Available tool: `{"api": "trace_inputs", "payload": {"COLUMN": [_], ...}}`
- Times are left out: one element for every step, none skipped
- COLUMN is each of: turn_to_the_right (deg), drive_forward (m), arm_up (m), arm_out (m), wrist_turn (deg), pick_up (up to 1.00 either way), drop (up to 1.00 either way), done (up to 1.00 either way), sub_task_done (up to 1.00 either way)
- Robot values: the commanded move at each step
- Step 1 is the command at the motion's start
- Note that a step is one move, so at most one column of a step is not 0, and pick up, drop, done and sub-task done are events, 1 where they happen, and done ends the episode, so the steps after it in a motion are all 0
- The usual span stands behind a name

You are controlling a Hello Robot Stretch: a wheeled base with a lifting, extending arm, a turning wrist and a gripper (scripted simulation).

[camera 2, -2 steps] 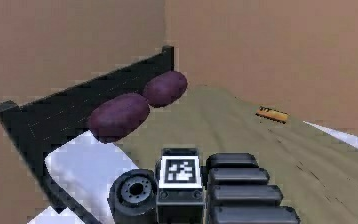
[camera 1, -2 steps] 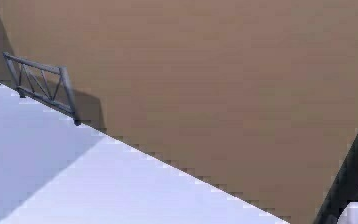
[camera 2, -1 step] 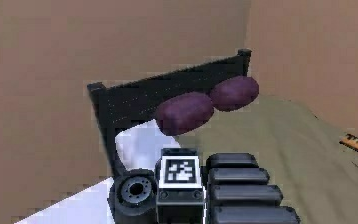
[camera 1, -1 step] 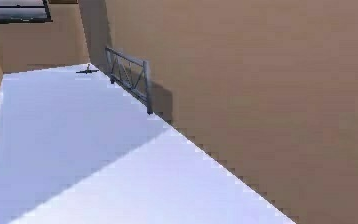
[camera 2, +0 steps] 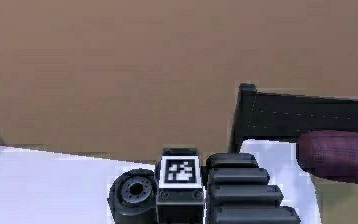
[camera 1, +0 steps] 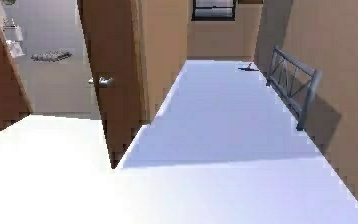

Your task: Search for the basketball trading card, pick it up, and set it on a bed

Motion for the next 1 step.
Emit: {"api": "trace_inputs", "payload": {"turn_to_the_right": [-45.0], "drive_forward": [0.0], "arm_up": [0.0], "arm_out": [0.0], "wrist_turn": [0.0], "pick_up": [0.0], "drop": [0.0], "done": [0.0], "sub_task_done": [0.0]}}
